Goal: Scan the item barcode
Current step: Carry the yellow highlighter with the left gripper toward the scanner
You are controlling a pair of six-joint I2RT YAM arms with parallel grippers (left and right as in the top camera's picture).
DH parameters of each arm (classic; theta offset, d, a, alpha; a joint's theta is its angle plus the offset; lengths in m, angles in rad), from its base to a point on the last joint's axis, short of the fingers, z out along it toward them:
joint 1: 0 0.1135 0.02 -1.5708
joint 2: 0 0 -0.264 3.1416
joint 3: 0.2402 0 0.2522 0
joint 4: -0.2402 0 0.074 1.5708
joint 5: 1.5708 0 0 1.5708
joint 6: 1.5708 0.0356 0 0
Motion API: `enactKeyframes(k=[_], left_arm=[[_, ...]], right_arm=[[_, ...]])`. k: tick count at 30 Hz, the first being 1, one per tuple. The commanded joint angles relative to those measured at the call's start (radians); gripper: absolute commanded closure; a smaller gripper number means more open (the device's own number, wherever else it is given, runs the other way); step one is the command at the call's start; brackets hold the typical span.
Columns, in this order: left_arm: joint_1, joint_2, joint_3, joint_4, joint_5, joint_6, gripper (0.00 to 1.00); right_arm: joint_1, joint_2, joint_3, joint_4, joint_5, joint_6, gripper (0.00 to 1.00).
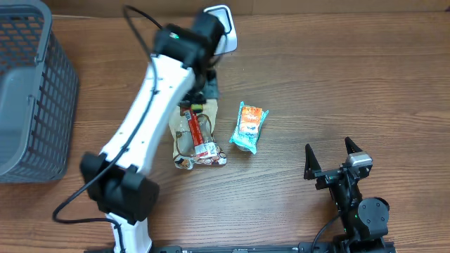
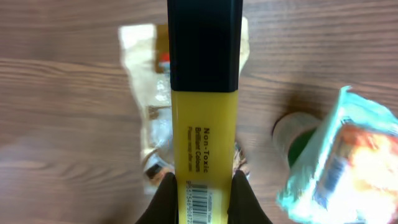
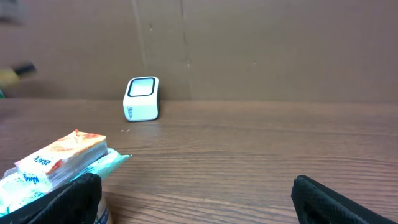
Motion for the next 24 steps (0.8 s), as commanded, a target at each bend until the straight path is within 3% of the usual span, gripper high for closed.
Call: enactKeyframes(k=[1, 13, 21, 24], left_arm=[[-0.044, 0.007, -0.142, 0.094, -0.01, -0.088, 0.96], [-0.103, 0.007, -0.539, 0.508, -0.009, -0.141, 0.96], [-0.102, 0.007, -0.637, 0.641, -0.01, -0.172, 0.96], [-0.102, 0.007, -0.639, 0.642, -0.01, -0.172, 0.9]], right_arm=[[-0.003, 0.0, -0.01, 0.007, -0.002, 0.007, 0.0], [-0.003, 0.0, -0.01, 0.007, -0.002, 0.007, 0.0], [-0.003, 0.0, -0.01, 0.007, -0.002, 0.007, 0.0], [-0.003, 0.0, -0.01, 0.007, -0.002, 0.007, 0.0]])
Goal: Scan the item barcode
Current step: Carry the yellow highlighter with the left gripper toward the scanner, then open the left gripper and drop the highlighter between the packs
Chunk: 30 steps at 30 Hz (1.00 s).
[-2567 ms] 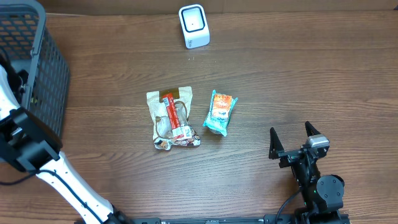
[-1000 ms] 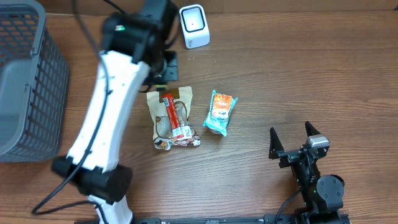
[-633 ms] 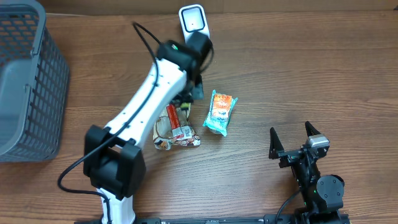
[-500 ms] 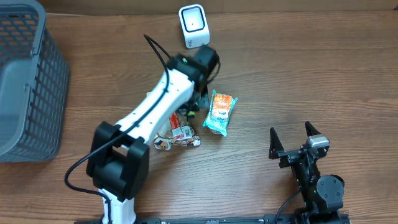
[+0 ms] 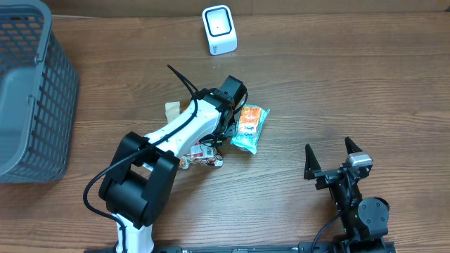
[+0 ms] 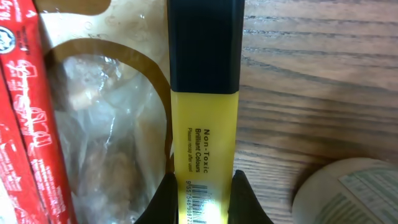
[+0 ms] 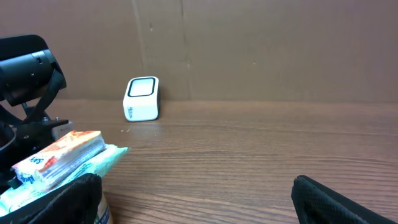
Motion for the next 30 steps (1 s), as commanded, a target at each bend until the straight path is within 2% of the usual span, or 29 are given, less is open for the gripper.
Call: enactKeyframes(k=[1, 3, 7, 14, 15, 16, 17, 30], left_arm=[[0.004, 0.001, -0.019, 0.003, -0.011, -0.018, 0.87], [0.004, 0.001, -0.019, 0.003, -0.01, -0.018, 0.78], [0.004, -0.002, -0.017, 0.002, -0.003, -0.005, 0.5], [0.033, -0.04, 0.091, -0.071, 0.013, 0.047, 0.31], [0.041, -0.048, 0.116, -0.087, 0.013, 0.049, 0.24], [0.052, -0.057, 0.148, -0.106, 0.013, 0.054, 0.07], [0.063, -0.065, 0.175, -0.126, 0.012, 0.057, 0.03], [0.251, -0.141, 0.521, -0.302, 0.011, 0.249, 0.0]], right_arm=[[-0.003, 0.0, -0.01, 0.007, -0.002, 0.007, 0.0], [-0.003, 0.0, -0.01, 0.007, -0.002, 0.007, 0.0], [-0.003, 0.0, -0.01, 0.007, -0.002, 0.007, 0.0], [-0.003, 0.0, -0.01, 0.007, -0.002, 0.007, 0.0], [-0.003, 0.0, -0.01, 0.007, -0.002, 0.007, 0.0], [-0.003, 0.0, -0.01, 0.007, -0.002, 0.007, 0.0], [-0.003, 0.0, -0.01, 0.007, -0.002, 0.007, 0.0], [-0.003, 0.0, -0.01, 0.007, -0.002, 0.007, 0.0]])
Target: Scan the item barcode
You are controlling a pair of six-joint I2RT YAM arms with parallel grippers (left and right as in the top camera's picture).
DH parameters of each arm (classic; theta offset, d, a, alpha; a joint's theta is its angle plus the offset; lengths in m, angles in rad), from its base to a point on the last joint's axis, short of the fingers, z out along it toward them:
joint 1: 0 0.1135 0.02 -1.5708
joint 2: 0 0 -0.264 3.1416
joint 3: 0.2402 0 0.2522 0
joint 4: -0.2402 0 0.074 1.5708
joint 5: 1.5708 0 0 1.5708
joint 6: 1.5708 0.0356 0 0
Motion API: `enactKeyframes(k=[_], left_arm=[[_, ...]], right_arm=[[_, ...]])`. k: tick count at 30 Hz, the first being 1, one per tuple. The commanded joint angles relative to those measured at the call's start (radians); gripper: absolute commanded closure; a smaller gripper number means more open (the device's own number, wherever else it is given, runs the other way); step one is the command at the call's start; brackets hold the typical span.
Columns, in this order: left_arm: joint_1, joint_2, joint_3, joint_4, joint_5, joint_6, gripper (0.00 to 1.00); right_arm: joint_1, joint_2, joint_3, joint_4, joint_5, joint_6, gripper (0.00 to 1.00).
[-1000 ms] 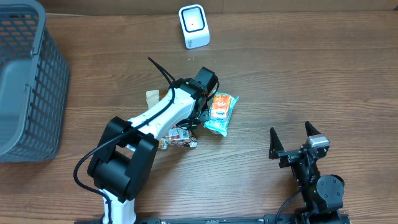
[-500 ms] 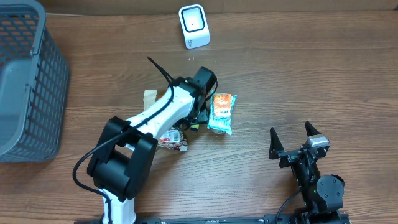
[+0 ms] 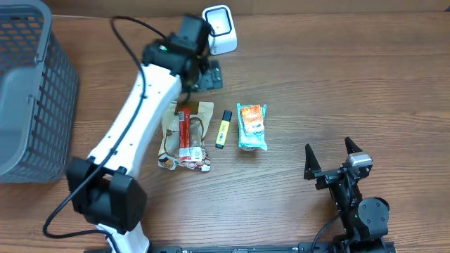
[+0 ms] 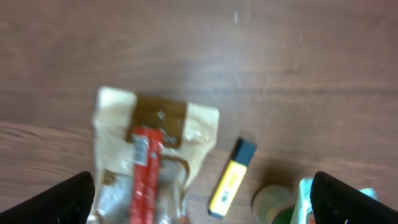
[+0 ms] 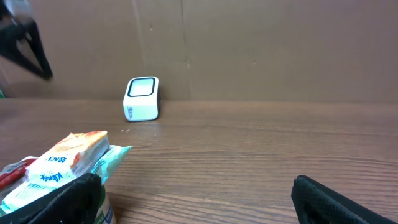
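The yellow highlighter with a black cap lies flat on the table between the snack bag and the packet; it also shows in the left wrist view. The white barcode scanner stands at the back edge, also in the right wrist view. My left gripper hangs open and empty above the table, just in front of the scanner; its fingers spread wide in the left wrist view. My right gripper rests open at the front right.
A clear snack bag with a red bar lies left of the highlighter. A teal and orange packet lies to its right, over a small round container. A grey basket stands at the far left.
My left gripper was shut on the highlighter, low between the bag and the packet. Now it is open, higher and back near the scanner. The highlighter lies on the table.
First my left gripper held the highlighter above the items, near the scanner. Then it held it down close to the table beside the snack bag. Now the highlighter lies loose there and the gripper is open and away. The right arm has stayed still.
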Motion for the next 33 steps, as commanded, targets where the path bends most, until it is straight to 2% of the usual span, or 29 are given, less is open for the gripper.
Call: enactKeyframes(k=[1, 12, 33], left_arm=[[0.058, -0.042, 0.077, -0.011, -0.004, 0.096, 0.0], [0.208, -0.071, 0.117, -0.038, -0.074, 0.137, 0.0], [0.212, -0.071, 0.117, -0.038, -0.074, 0.137, 0.0]], right_arm=[[-0.003, 0.0, -0.01, 0.007, -0.002, 0.007, 0.0], [-0.003, 0.0, -0.01, 0.007, -0.002, 0.007, 0.0], [-0.003, 0.0, -0.01, 0.007, -0.002, 0.007, 0.0]])
